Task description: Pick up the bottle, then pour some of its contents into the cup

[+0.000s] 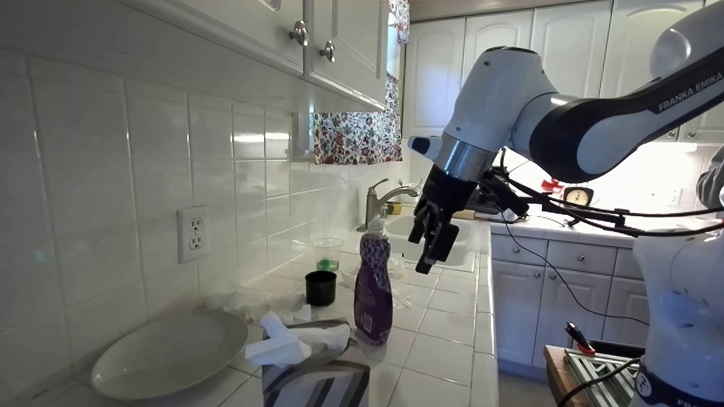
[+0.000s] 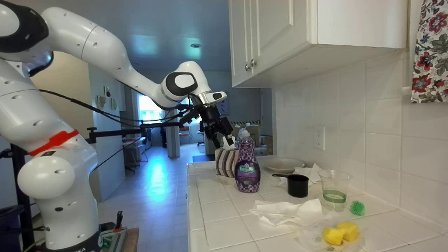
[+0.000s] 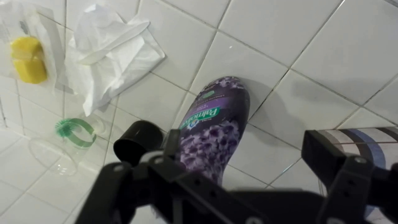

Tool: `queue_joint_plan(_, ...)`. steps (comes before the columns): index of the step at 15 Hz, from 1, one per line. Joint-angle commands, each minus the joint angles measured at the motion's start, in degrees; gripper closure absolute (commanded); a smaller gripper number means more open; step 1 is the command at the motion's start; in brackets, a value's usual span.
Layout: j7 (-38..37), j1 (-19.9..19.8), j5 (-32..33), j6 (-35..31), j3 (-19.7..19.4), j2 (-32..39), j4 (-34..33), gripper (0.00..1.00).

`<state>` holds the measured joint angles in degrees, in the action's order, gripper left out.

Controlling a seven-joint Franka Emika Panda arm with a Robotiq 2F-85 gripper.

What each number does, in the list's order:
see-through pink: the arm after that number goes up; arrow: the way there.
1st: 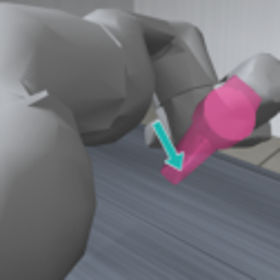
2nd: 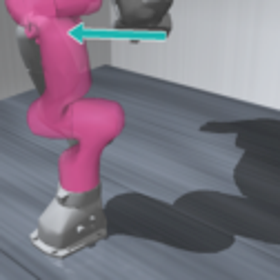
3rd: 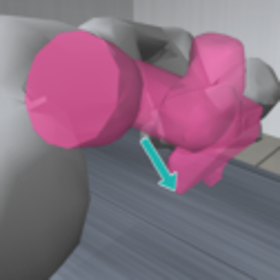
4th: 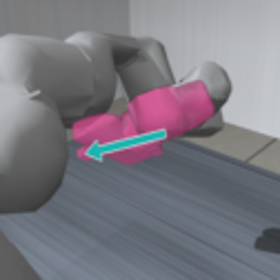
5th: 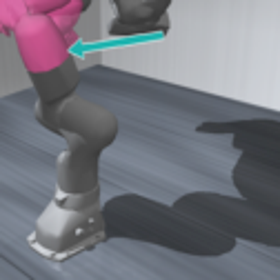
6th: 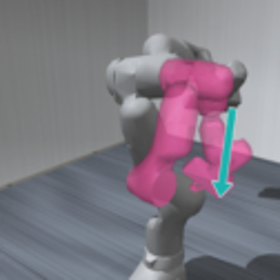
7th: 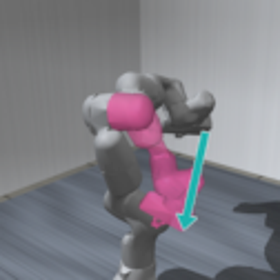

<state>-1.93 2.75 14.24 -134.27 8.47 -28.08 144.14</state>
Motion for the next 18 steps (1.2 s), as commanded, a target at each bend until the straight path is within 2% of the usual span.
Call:
queue_joint_plan(1, -3.68, -0.97, 3.25, -2.38, 1.65, -2.9, 2.75, 0.0)
queue_joint_plan(9, -7.94, -1.93, 6.38, -4.87, 3.4, -5.26, 4.49, 0.0)
queue_joint_plan(18, -6.9, -1.45, 5.36, -3.22, 3.15, -3.85, 2.54, 0.0)
